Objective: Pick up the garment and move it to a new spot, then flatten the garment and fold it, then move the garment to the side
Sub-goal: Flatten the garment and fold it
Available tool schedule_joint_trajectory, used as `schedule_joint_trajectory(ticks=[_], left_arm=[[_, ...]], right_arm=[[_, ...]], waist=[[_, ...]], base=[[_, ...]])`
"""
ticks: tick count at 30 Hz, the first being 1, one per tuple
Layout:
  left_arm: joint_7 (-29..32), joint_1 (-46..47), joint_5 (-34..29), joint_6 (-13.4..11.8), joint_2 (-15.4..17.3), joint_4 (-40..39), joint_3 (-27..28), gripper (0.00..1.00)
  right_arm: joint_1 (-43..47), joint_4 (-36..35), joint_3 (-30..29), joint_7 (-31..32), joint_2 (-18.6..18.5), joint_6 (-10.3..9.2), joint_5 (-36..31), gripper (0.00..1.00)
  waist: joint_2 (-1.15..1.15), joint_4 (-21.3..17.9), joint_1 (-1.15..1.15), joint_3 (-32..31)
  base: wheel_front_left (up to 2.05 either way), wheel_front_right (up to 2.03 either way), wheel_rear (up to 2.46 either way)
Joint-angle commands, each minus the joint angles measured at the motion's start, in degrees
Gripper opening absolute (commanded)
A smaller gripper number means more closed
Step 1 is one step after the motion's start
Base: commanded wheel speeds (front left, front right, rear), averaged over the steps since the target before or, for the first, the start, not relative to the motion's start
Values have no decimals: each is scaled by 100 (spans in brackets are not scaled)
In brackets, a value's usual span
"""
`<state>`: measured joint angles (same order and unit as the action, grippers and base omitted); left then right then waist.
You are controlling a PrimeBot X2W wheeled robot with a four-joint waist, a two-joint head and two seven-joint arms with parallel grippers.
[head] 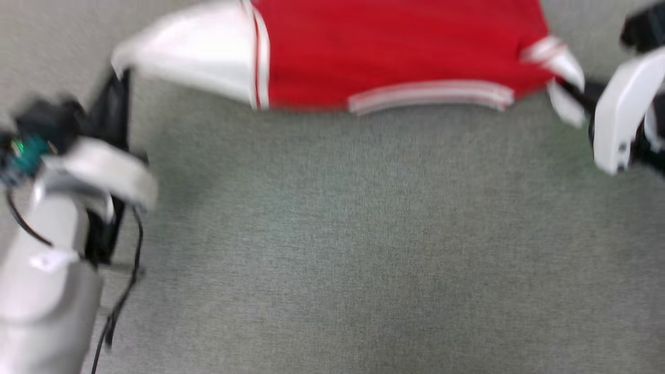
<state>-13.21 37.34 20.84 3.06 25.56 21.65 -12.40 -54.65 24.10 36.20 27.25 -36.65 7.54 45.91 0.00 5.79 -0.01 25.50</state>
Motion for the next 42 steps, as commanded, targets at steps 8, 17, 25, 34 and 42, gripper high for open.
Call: schedule_joint_trajectory(ticks=[8, 17, 25, 34, 42], left_arm=[[964, -1567, 195, 110, 463, -562, -239, 0], [1847, -2981, 495, 6, 822, -1423, -340, 0], [2231, -4179, 766, -187, 953, -2073, -396, 0], [2600, -5244, 1076, -396, 1131, -2712, -360, 0], [2881, -5451, 1295, -379, 936, -2982, -602, 0]], right_arm=[[1229, -232, -87, 622, -370, -10, 562, 0], [2260, -520, -398, 1021, -445, -11, 867, 0], [3340, -1075, -722, 1574, -578, -10, 1217, 0], [4540, -1687, -1158, 2134, -778, -10, 1279, 0], [5226, -2173, -1551, 2287, -640, -8, 966, 0]], waist=[[0, 45, 1, -1025], [0, -39, 1, -1517], [0, -112, 1, -1862], [0, -184, 1, -2088], [0, -210, 1, -2075]], base=[[0, 0, 0], [0, 0, 0], [0, 0, 0], [0, 0, 0], [0, 0, 0]])
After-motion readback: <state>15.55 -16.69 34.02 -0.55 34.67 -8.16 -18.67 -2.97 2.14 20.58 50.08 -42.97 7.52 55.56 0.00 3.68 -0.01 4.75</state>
